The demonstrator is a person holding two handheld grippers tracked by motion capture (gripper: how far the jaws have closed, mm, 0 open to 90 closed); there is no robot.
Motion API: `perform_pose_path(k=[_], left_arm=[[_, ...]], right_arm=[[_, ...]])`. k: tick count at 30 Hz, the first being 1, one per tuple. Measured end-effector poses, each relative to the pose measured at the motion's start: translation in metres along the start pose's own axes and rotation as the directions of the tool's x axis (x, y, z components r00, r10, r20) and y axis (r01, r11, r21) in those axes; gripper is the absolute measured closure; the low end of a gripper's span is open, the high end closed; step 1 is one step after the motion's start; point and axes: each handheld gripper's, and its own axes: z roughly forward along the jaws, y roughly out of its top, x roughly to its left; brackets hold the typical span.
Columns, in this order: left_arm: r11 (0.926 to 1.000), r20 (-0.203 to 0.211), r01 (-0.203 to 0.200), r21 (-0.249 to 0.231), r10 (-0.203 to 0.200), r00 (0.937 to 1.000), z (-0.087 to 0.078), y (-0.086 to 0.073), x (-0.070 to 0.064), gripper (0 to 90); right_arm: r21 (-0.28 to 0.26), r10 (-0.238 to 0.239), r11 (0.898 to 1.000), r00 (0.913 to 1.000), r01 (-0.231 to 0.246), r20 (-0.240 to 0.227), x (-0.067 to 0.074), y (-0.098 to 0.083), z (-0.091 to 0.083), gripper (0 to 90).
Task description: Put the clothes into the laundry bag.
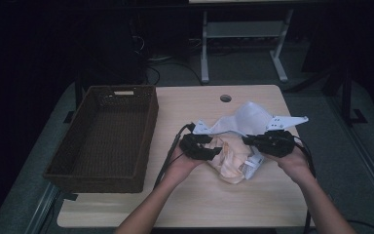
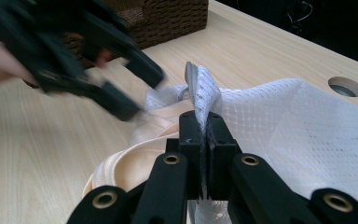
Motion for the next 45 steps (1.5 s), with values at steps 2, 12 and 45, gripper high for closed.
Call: perform_pose_path(k=[2,12,45], left_arm=[[1.0000,0.044,0.003,-0.001,-0.003,0.9990,-0.013,-0.004,-0.006,42.0],[0.9914,0.147,-0.065,0.114,0.048,0.9880,0.000,-0.039,-0.037,32.2],[0.9961,0.064,-0.076,-0.045,0.079,0.9949,-0.025,-0.004,-0.028,85.7]], right_arm=[[0.001,0.003,1.000,1.0000,-0.003,0.001,0.000,0.000,0.000,86.8],[0.018,0.002,1.000,1.0000,-0.002,-0.004,0.001,-0.002,0.005,86.8],[0.029,-0.003,1.000,0.9999,0.004,-0.015,0.004,-0.004,0.008,86.8]])
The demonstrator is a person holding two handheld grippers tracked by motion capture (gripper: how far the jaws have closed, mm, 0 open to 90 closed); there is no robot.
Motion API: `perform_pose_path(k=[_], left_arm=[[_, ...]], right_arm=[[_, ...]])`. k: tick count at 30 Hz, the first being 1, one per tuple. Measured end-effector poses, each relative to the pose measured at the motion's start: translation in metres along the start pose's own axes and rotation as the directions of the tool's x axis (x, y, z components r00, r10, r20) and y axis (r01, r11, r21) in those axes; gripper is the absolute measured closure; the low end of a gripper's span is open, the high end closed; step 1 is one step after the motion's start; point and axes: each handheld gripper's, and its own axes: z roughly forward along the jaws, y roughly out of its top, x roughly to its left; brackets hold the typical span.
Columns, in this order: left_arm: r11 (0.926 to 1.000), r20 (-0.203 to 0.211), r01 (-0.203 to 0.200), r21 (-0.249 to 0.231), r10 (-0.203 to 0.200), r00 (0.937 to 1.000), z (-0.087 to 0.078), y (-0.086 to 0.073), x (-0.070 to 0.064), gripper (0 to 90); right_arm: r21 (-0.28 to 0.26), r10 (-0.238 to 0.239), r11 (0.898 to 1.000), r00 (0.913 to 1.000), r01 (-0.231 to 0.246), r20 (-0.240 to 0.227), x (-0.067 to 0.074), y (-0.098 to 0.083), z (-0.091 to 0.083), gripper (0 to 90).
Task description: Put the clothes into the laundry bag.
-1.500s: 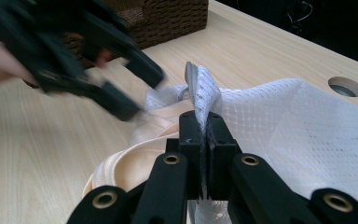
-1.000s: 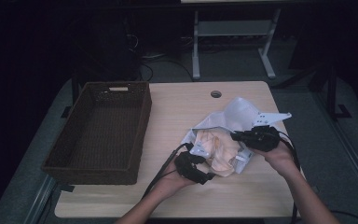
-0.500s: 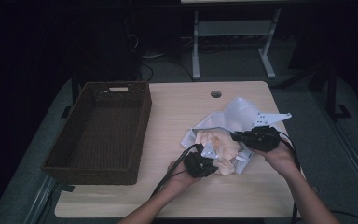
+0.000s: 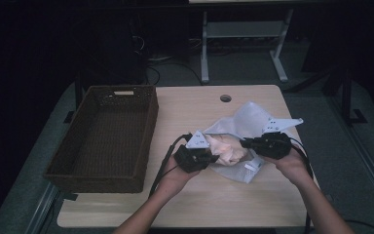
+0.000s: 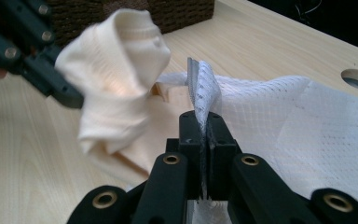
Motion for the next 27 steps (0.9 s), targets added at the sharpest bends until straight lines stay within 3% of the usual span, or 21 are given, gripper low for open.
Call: perform_pose_path(k=[5,7,9,13,18,23,25,27], left_arm=[[0.9995,-0.034,-0.028,-0.016,0.028,0.9990,0.019,0.020,0.001,85.7],[0.9990,-0.072,-0.045,0.005,0.045,0.9964,0.033,0.027,0.002,85.7],[0.9991,-0.090,-0.037,0.019,0.038,0.9952,0.049,0.030,0.005,85.7],[0.9974,-0.126,-0.017,0.070,0.026,0.9917,0.079,0.026,0.012,85.6],[0.9915,-0.190,-0.006,0.130,0.031,0.9813,0.116,0.013,0.018,85.4],[0.9933,-0.206,0.030,0.112,-0.007,0.9786,0.132,0.006,0.023,84.5],[0.9938,-0.190,0.035,0.105,-0.014,0.9816,0.129,0.008,0.022,82.5],[0.9950,-0.160,0.055,0.083,-0.041,0.9862,0.122,0.009,0.023,74.3]], right_arm=[[-0.014,-0.010,1.000,0.9999,0.010,-0.009,0.004,0.005,-0.004,86.8],[-0.019,-0.013,1.000,0.9999,0.013,-0.008,0.006,0.006,-0.006,86.8],[-0.021,-0.012,1.000,0.9999,0.012,-0.005,0.005,0.006,-0.007,86.8],[-0.025,0.000,1.000,1.0000,0.000,0.003,0.001,0.003,-0.010,86.9],[-0.024,0.007,1.000,1.0000,-0.007,0.005,-0.001,0.002,-0.012,86.9],[-0.022,0.007,1.000,1.0000,-0.007,0.007,-0.001,0.001,-0.012,86.9],[-0.020,0.010,1.000,0.9999,-0.010,0.009,-0.002,0.000,-0.012,86.9],[-0.019,0.014,1.000,0.9998,-0.014,0.010,-0.004,-0.001,-0.013,86.9]])
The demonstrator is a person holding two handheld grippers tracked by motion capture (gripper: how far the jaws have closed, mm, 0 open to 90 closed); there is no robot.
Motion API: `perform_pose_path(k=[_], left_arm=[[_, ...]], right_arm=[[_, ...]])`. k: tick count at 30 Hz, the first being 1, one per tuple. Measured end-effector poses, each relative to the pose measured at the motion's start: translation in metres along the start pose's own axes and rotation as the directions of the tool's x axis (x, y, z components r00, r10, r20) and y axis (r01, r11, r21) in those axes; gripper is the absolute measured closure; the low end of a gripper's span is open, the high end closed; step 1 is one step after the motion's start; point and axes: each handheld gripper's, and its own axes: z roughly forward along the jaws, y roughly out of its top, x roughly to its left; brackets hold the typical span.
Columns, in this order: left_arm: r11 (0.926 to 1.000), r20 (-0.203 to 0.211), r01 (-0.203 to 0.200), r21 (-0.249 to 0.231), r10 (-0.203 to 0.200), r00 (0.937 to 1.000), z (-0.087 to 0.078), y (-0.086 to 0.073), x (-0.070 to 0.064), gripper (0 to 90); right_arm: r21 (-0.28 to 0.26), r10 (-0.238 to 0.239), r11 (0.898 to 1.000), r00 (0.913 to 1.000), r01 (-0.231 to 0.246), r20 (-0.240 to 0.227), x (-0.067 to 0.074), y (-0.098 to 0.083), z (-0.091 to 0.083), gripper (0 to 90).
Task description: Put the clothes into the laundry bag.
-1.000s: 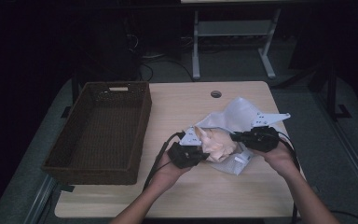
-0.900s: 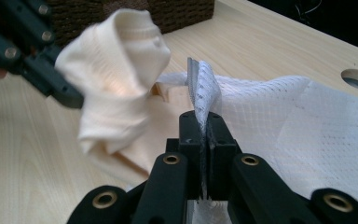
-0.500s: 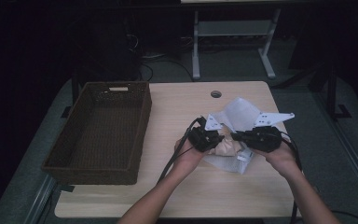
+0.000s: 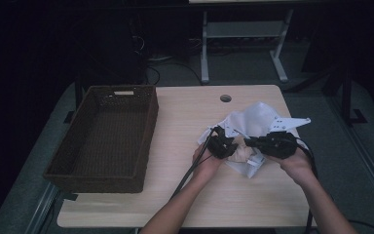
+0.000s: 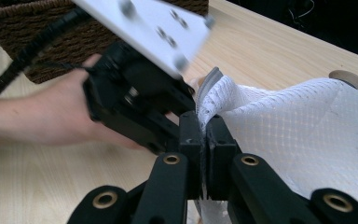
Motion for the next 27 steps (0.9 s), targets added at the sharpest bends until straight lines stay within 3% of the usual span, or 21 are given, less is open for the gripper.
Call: perform_pose_path(k=[2,3,8,12,16,19,22,27], left_arm=[[0.9995,0.047,0.029,-0.011,-0.029,0.9985,-0.010,0.001,0.003,62.5],[0.9995,0.072,0.029,-0.009,-0.029,0.9970,-0.017,0.002,0.004,59.2],[1.0000,0.120,0.009,-0.002,-0.009,0.9927,-0.051,0.000,0.006,45.1],[0.9996,0.111,0.021,-0.017,-0.019,0.9936,-0.085,-0.010,0.018,42.6],[0.9982,0.043,0.048,-0.036,-0.046,0.9980,-0.106,-0.017,0.041,43.9],[0.9938,-0.014,0.098,-0.053,-0.098,0.9951,-0.106,-0.020,0.064,46.6],[0.9923,-0.062,0.121,-0.023,-0.123,0.9905,-0.093,-0.022,0.081,47.0],[0.9859,-0.068,0.167,0.013,-0.166,0.9839,-0.061,-0.030,0.104,47.4]], right_arm=[[0.001,0.005,1.000,1.0000,-0.005,0.002,-0.001,-0.001,0.000,86.9],[0.000,0.005,1.000,1.0000,-0.005,0.002,-0.001,-0.001,0.000,86.9],[0.002,0.005,1.000,1.0000,-0.005,0.003,-0.002,-0.001,0.000,86.9],[0.010,0.007,1.000,1.0000,-0.007,0.002,-0.002,-0.002,0.002,86.8],[0.017,0.007,1.000,1.0000,-0.007,0.001,-0.001,-0.002,0.003,86.8],[0.020,0.005,1.000,1.0000,-0.005,0.000,-0.001,-0.003,0.005,86.9],[0.022,0.005,1.000,1.0000,-0.005,-0.002,-0.001,-0.003,0.006,86.8],[0.024,0.006,1.000,1.0000,-0.006,-0.005,-0.002,-0.004,0.006,86.9]])
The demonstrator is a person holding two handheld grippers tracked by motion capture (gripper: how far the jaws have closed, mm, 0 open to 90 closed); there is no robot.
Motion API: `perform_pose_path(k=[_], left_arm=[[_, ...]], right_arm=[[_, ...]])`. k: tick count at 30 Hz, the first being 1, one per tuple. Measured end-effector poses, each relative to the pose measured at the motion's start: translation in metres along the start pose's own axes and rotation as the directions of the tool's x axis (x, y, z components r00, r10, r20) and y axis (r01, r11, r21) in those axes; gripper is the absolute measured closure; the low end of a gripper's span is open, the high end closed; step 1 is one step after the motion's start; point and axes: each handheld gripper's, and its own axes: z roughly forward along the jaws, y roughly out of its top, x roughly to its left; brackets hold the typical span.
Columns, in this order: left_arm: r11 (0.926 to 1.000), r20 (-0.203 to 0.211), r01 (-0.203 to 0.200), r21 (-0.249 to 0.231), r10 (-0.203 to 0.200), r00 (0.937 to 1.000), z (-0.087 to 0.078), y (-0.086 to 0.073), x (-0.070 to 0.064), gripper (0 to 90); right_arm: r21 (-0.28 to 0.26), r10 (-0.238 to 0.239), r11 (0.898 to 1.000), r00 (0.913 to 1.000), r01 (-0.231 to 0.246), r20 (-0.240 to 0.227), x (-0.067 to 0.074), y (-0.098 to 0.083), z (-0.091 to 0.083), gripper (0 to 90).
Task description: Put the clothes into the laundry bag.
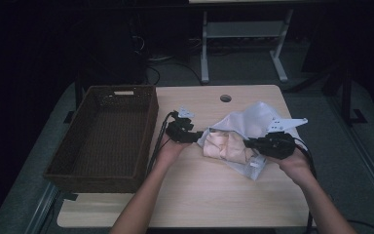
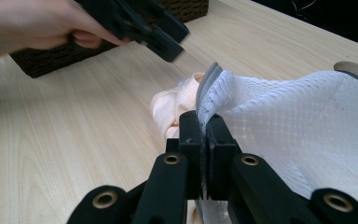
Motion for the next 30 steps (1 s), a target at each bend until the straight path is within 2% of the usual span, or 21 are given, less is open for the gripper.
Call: perform_pose_path(k=[4,9,11,14,17,23,26,30], left_arm=[[0.9998,0.040,0.007,0.019,-0.008,0.9992,0.021,-0.002,0.009,46.6],[0.9995,0.069,-0.002,0.030,0.000,0.9976,0.037,0.000,0.013,49.1],[0.9995,0.092,-0.004,0.032,0.002,0.9958,0.041,0.001,0.013,51.7],[0.9987,0.108,-0.036,0.037,0.031,0.9936,0.048,0.002,0.012,55.8],[0.9975,0.123,-0.047,0.054,0.040,0.9917,0.053,0.002,0.011,65.2],[0.9959,0.142,-0.049,0.076,0.038,0.9891,0.054,0.001,0.011,87.4],[0.9963,0.145,-0.042,0.074,0.031,0.9890,0.050,0.001,0.011,88.5],[0.9945,0.126,-0.057,0.088,0.046,0.9910,0.040,0.000,0.006,88.8]], right_arm=[[-0.001,0.003,1.000,1.0000,-0.003,-0.003,-0.001,-0.001,0.000,86.9],[-0.002,0.003,1.000,1.0000,-0.003,-0.003,-0.001,-0.001,0.000,86.8],[-0.002,0.003,1.000,1.0000,-0.003,-0.002,-0.001,-0.001,0.001,86.8],[-0.001,0.003,1.000,1.0000,-0.003,-0.002,-0.001,-0.001,0.001,86.8],[0.000,0.006,1.000,1.0000,-0.006,-0.002,-0.002,-0.001,0.001,86.9],[0.000,0.006,1.000,1.0000,-0.006,-0.001,-0.002,-0.001,0.001,86.8],[-0.002,0.007,1.000,1.0000,-0.007,-0.001,-0.003,-0.001,0.001,86.9],[-0.003,0.009,1.000,1.0000,-0.009,0.001,-0.004,-0.001,0.000,86.9]])
